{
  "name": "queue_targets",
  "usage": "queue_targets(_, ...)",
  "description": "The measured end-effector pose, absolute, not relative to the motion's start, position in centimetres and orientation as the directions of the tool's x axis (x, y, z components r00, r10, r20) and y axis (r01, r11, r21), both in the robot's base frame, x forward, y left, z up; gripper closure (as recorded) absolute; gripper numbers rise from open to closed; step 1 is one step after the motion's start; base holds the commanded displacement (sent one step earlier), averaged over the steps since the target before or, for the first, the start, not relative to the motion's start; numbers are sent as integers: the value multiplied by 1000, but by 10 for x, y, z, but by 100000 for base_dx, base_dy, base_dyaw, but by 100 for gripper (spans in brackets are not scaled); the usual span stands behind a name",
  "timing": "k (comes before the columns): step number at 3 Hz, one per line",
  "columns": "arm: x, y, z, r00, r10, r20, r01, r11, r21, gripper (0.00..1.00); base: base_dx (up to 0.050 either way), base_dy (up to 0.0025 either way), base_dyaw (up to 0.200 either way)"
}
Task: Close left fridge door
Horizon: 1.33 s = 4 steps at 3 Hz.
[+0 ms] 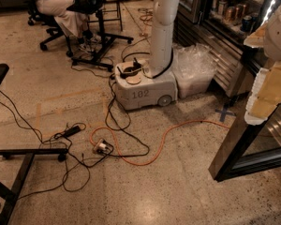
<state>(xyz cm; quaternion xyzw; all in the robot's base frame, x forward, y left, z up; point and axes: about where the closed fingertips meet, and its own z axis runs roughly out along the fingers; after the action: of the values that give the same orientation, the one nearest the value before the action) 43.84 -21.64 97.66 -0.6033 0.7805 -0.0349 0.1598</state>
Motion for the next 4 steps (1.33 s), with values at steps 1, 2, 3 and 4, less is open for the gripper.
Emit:
queue_targets(1,438,-216,977,-221,-953,-207,-931,270,-247,0,4949,1,4)
queue_targets(2,438,-216,977,-221,-953,-207,-931,270,-248,0,-2885,-238,16235)
queue_targets(3,438,-216,977,-221,-953,-207,-931,270,-248,0,0,0,0)
queue_targets(4,441,-212,969,-247,-954,-170,-925,284,-251,0,0,0,0)
